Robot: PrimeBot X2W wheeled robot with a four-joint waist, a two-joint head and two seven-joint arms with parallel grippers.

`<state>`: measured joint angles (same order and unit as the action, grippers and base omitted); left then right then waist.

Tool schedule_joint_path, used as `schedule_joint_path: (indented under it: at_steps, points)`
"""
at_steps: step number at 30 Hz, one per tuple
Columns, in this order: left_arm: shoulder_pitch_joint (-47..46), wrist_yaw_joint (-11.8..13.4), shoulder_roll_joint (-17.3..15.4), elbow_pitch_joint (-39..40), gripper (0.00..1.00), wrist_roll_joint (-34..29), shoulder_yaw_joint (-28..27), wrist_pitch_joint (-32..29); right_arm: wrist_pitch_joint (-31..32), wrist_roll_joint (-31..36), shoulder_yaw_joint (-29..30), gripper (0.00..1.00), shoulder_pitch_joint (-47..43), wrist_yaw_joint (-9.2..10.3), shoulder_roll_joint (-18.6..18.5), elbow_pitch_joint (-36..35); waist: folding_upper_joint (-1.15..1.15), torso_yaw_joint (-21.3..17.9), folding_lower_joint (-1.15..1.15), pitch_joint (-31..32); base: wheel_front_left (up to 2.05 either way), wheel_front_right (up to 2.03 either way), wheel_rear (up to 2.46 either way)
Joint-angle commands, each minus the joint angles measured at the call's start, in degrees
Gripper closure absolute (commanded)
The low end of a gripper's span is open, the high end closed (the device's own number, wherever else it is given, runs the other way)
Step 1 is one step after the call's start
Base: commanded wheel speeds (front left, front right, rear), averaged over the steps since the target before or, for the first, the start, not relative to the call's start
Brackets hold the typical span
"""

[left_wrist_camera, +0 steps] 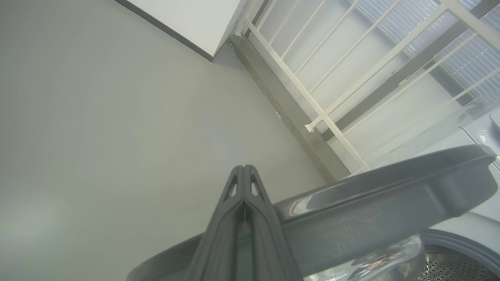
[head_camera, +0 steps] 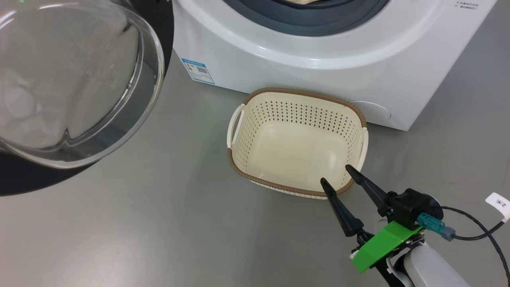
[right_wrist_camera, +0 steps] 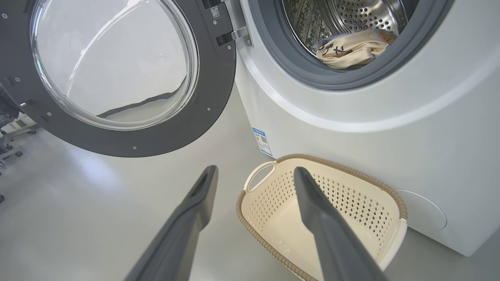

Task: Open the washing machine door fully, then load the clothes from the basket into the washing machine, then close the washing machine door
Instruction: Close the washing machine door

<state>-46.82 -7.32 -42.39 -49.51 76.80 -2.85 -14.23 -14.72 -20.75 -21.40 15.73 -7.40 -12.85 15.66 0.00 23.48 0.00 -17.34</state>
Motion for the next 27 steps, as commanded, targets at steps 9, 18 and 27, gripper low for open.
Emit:
schedule_joint_path:
  at_steps: [9,18,27]
  points:
    - [-1.7,-0.2,-4.2,0.3,1.00,3.2,0.7,-4.7,-0.3,0.4,-1.6,0.00,1.4,-0.09,-0.2,-0.9,0.00,-0.5,0.00,0.1,0.00,0.00,0.00]
    - [-0.8,-0.2,-4.0,1.7,1.00,5.7,2.4,-8.9,-0.3,0.8,-1.0,0.00,1.1,-0.09,-0.6,-0.9,0.00,-0.8,0.00,0.4,0.00,0.00,0.00]
    - [0.9,-0.2,-4.0,3.3,1.00,7.8,4.1,-13.4,-0.3,1.2,-0.2,0.00,0.3,-0.09,-0.5,-0.8,0.00,-0.8,0.00,2.1,0.00,0.00,0.00]
